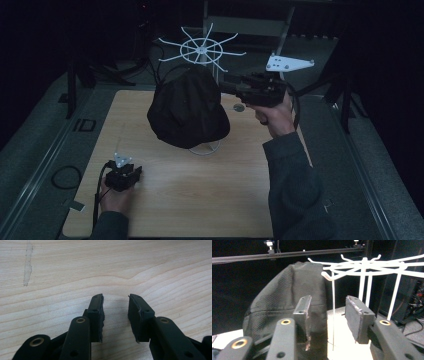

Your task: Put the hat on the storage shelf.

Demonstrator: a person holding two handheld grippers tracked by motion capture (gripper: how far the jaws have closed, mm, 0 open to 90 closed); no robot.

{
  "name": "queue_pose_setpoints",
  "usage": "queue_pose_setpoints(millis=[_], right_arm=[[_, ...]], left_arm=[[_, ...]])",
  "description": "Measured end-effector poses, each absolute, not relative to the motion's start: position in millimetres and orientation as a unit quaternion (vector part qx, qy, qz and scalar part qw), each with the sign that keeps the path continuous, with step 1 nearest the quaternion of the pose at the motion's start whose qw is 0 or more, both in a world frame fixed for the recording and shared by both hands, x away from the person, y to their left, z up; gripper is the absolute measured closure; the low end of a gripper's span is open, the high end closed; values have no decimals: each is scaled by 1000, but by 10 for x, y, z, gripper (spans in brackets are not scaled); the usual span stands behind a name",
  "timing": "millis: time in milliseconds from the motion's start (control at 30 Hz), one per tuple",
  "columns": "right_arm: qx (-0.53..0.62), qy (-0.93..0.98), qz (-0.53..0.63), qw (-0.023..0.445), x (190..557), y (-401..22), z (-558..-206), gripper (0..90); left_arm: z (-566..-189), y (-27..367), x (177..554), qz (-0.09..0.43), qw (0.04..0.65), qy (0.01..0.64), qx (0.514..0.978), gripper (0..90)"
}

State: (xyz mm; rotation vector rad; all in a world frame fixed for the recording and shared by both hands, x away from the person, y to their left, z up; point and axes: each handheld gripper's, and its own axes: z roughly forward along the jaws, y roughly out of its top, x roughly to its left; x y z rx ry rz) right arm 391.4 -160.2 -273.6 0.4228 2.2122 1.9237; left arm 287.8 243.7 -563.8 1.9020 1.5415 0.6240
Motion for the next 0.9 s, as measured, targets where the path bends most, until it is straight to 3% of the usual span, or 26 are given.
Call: queue_pose_setpoints(millis=[167,900], right_arm=[[155,744,641,104,3900,-1655,-2765,508],[197,766,600,119,3963,-1719,-3068,486]], left_arm=[[-5639,2438,2880,236,303,581,717,646],[-5644,2450,2885,238,303,579,718,622]])
